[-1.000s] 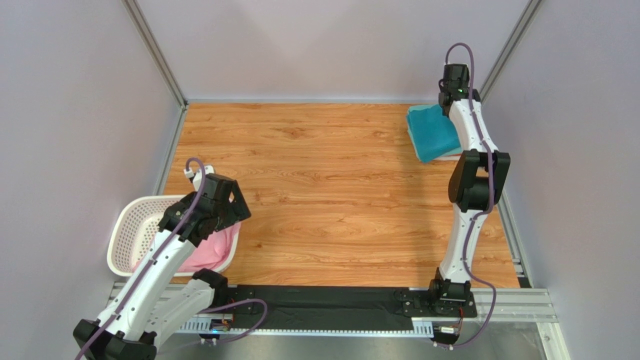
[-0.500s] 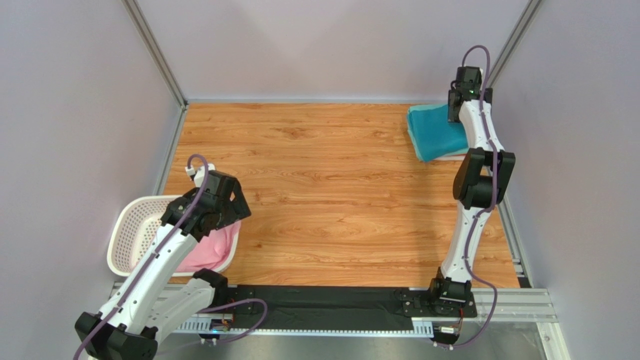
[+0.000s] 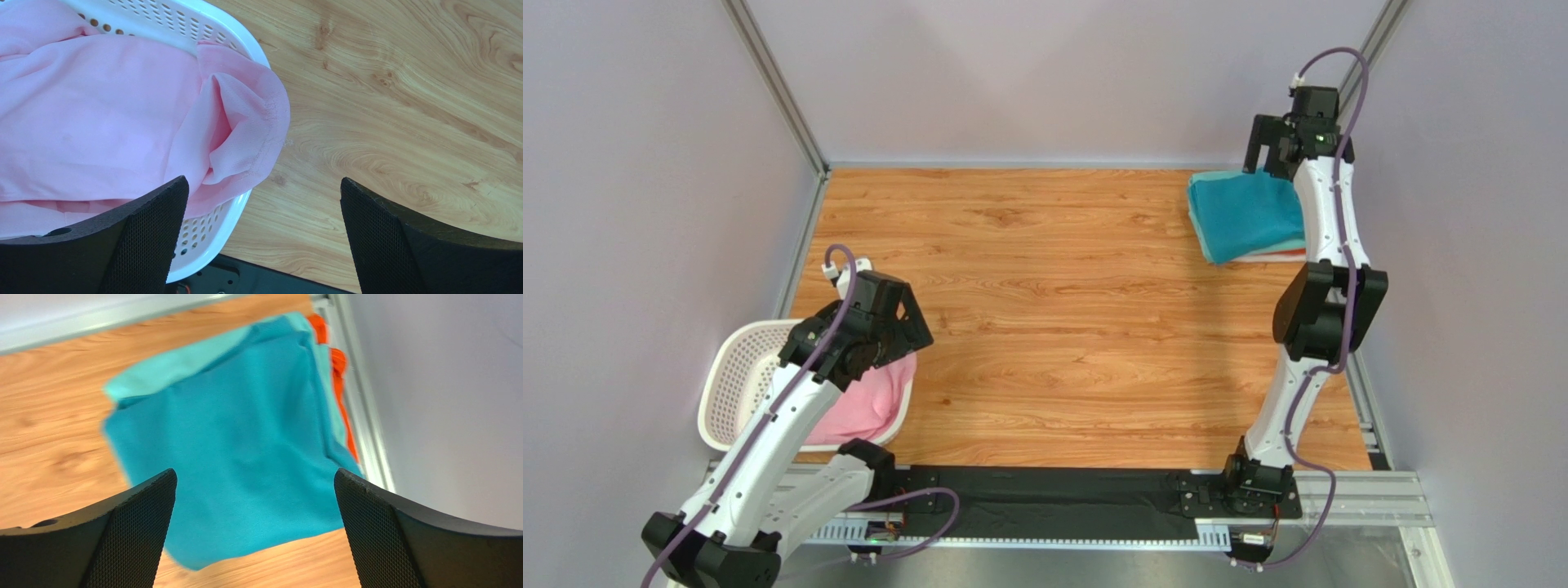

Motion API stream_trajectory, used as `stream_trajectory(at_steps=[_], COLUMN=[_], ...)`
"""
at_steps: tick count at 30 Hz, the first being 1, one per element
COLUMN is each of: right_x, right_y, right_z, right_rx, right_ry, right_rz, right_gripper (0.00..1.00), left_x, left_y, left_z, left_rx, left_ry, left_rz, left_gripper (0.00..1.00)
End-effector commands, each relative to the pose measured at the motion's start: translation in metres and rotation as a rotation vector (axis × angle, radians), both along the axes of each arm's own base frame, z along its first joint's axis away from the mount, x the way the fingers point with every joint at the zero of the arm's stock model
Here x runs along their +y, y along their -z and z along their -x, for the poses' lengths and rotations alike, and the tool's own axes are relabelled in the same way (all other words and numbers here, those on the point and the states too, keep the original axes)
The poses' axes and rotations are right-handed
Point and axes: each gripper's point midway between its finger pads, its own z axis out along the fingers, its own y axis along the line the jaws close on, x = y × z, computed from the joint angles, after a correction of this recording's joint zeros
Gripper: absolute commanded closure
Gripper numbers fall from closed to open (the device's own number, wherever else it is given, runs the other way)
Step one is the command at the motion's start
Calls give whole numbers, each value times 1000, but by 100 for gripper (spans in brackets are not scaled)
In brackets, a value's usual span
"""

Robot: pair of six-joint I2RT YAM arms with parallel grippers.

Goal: Fold and stack the t-shirts
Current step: Neatly place the folded tshirt to the corner

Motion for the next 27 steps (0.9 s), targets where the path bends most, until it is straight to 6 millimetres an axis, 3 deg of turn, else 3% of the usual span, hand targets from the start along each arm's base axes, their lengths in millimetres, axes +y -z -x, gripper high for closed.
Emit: stream_trajectory(at_steps=[1,9,19,27], right_x=[38,25,-26,-45], right_y=[-8,34,74,108], right_z=[-9,-27,-49,-49], right_rx=[-63,-15,-7,29], right_ry=[-114,-75,14,28], right_rz=[-174,-233,-178,-192], right_gripper=[0,0,0,0], left_x=[-5,-9,-14,-14], left_y=[-10,-12,-13,-10], left_z=[-6,-12,-21,-24], left_rx=[-33,-62,-145,-131], left_ry=[16,23,22,25], left_rz=[21,40,79,66], left_gripper=[0,0,0,0])
